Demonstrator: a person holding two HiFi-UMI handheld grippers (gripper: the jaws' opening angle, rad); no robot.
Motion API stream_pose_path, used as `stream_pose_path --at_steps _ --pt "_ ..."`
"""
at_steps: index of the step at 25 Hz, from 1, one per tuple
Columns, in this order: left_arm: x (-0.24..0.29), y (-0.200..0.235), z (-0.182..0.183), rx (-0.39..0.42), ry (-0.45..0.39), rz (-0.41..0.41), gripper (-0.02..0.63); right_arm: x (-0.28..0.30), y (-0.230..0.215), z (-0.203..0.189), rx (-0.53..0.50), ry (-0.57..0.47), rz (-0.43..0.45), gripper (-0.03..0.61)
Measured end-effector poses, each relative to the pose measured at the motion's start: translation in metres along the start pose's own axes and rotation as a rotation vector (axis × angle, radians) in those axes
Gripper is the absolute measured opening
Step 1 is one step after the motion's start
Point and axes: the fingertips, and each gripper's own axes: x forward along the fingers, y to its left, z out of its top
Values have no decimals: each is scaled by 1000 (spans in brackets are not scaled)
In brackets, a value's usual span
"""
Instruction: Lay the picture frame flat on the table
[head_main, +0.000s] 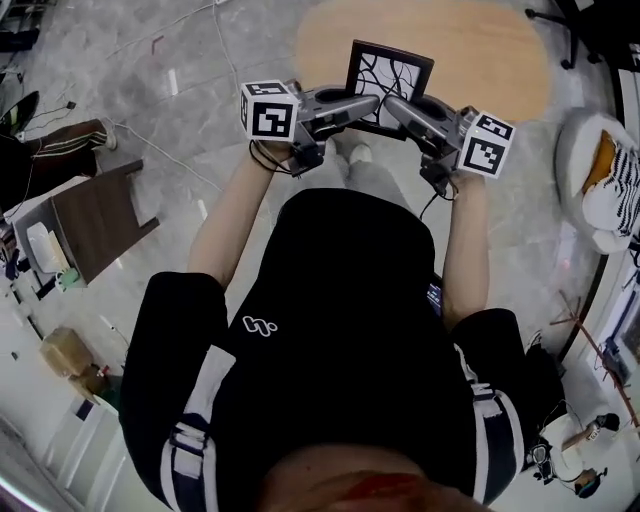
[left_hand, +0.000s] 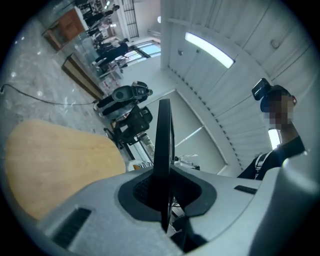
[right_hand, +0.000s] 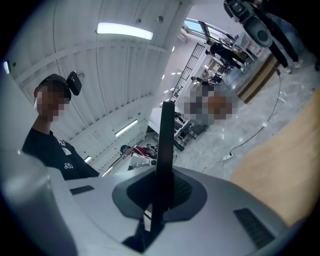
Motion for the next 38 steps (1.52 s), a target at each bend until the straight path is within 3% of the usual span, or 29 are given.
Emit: stream_pose_path --at_steps 8,22,28,32,34,38 --pt "-21 86 -18 -186 28 39 38 36 -76 -35 202 24 -50 23" --pt "-40 225 -109 -350 46 141 60 60 -197 -145 409 58 -97 21" --pt "-55 282 -132 -380 27 174 69 81 -246 -179 448 85 -105 21" --pt "-60 312 -136 -351 15 190 94 91 -270 -187 467 77 -92 18" --pt "-68 327 -137 -324 7 236 146 94 -280 -186 467 74 -95 18" --pt "-103 344 -150 -315 -26 402 156 94 -304 -180 430 45 -184 18"
